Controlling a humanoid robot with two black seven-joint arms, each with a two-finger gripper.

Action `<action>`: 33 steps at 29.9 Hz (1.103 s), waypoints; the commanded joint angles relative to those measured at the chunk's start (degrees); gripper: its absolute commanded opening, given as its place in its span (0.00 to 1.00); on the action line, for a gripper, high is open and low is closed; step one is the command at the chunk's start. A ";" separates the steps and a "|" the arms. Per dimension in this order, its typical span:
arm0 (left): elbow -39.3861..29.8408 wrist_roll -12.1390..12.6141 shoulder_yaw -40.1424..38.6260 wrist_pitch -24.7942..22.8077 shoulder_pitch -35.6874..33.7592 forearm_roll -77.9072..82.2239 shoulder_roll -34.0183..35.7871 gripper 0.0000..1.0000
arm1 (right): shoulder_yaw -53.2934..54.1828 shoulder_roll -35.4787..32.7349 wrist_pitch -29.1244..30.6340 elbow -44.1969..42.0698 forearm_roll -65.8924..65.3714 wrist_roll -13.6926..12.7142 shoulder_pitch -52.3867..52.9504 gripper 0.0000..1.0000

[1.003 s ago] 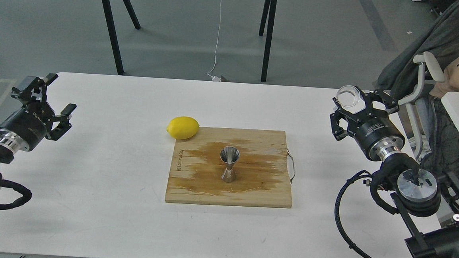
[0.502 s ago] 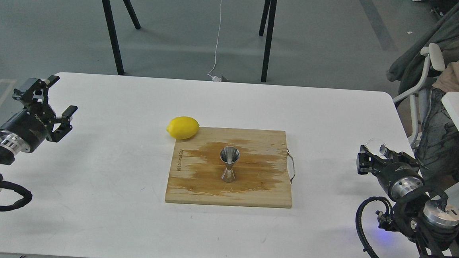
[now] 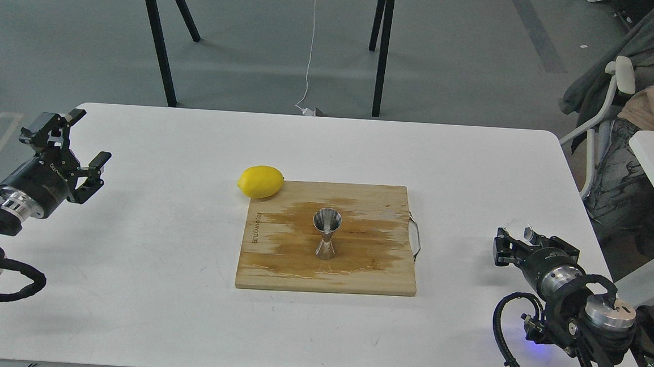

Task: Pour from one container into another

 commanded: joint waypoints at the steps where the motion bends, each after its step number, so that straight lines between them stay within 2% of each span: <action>1: 0.00 0.00 0.00 0.00 0.12 0.00 0.03 0.99 | -0.96 0.17 0.00 -0.22 -0.13 0.11 0.20 0.48; 25: 0.00 0.00 0.00 0.00 0.12 0.09 -0.06 0.99 | -2.90 0.53 -0.09 -1.98 -0.30 0.11 1.61 0.61; 28: 0.00 0.00 0.09 0.00 0.12 0.09 -0.06 0.99 | -2.90 0.53 -0.09 -1.54 -0.30 0.11 1.43 0.67; 31: 0.00 0.00 0.09 0.00 0.12 0.09 -0.06 0.99 | -2.90 0.53 -0.26 -1.19 -0.30 0.11 1.52 0.86; 32: 0.00 0.00 0.09 0.00 0.12 0.09 -0.06 0.99 | -2.90 0.53 -0.53 -0.92 -0.30 0.11 1.61 0.96; 33: 0.00 0.00 0.09 0.00 0.12 0.09 -0.06 0.99 | -2.90 0.53 -0.61 -0.66 -0.30 0.11 1.52 0.96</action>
